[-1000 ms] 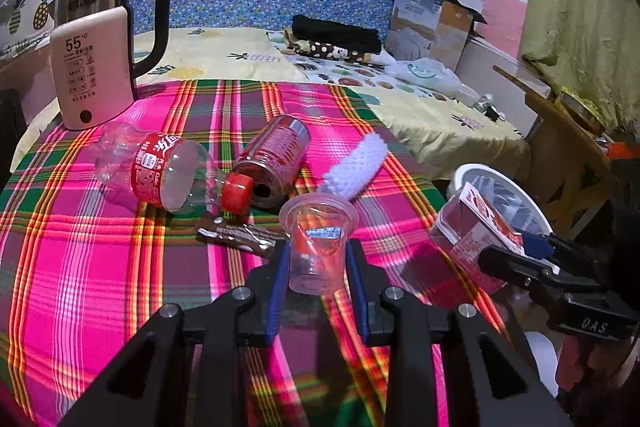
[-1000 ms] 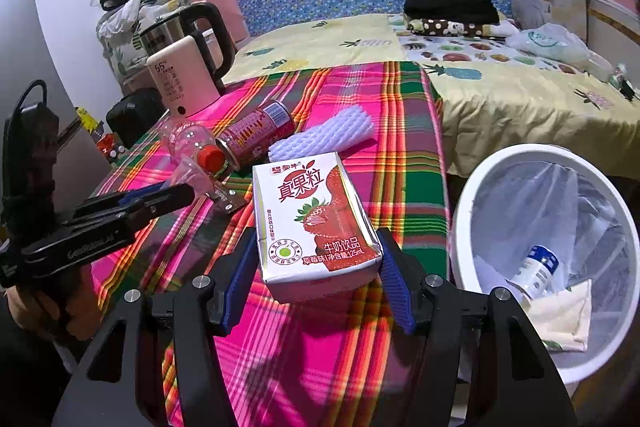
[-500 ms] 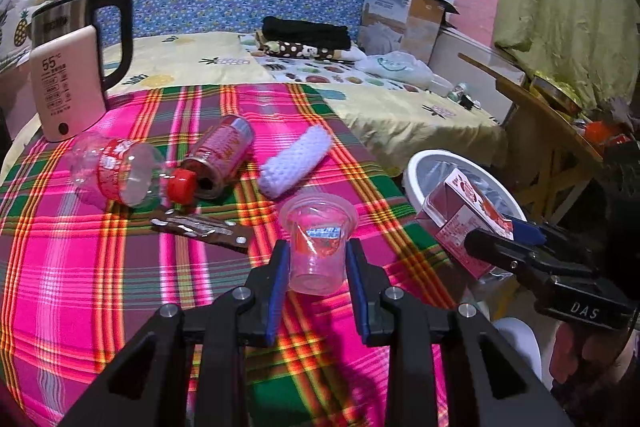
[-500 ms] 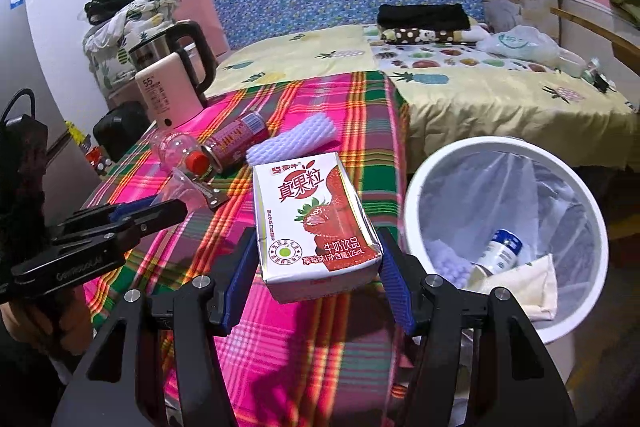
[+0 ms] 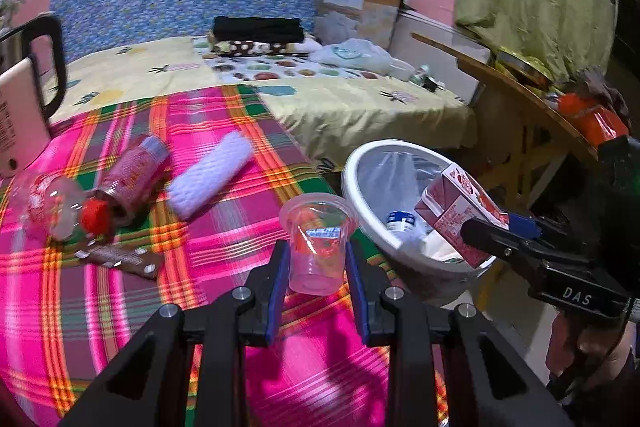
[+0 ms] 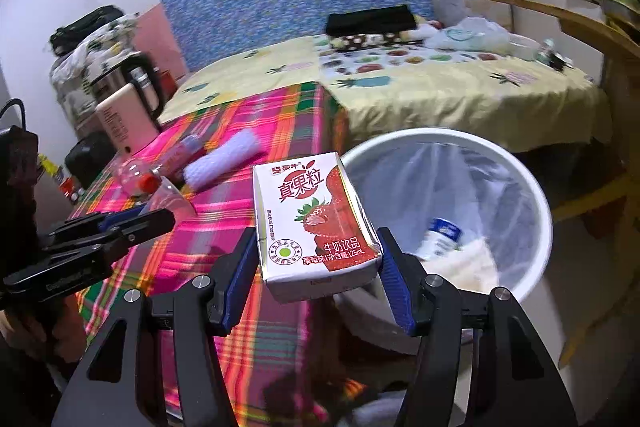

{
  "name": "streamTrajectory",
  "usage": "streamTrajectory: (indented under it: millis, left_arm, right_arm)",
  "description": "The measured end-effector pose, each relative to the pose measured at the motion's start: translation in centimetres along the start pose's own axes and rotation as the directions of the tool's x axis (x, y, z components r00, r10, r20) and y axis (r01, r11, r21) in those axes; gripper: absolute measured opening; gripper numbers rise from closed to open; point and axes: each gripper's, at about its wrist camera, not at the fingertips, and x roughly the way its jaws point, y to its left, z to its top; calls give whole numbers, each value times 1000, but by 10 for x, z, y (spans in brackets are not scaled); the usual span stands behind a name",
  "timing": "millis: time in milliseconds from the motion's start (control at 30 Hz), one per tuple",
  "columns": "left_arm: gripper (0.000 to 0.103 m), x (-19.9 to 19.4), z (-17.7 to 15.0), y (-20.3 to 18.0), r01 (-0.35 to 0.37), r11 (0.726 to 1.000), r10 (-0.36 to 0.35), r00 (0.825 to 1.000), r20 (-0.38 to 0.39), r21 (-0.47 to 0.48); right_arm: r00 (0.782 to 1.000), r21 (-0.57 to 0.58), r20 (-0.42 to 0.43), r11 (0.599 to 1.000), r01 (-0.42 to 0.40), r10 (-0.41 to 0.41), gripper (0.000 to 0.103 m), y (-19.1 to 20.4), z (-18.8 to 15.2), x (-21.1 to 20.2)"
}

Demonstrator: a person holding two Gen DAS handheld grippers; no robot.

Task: Collect trash
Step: 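Carry the milk box and plastic cup in both tools over the trash bin, then open both tools to drop the milk box and plastic cup into the bin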

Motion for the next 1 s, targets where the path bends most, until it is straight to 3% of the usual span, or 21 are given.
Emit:
streamTrajectory:
  millis: [433, 1000]
  left_arm:
    - [30, 33, 12, -47, 99, 992, -96, 994, -42, 80]
    - [31, 82, 24, -70, 134, 984, -122, 987, -104, 114]
  right_arm:
    - [996, 97, -6, 991, 91, -90, 59, -47, -5, -5]
    - [990, 114, -64, 984, 134, -127, 60, -68, -3, 14]
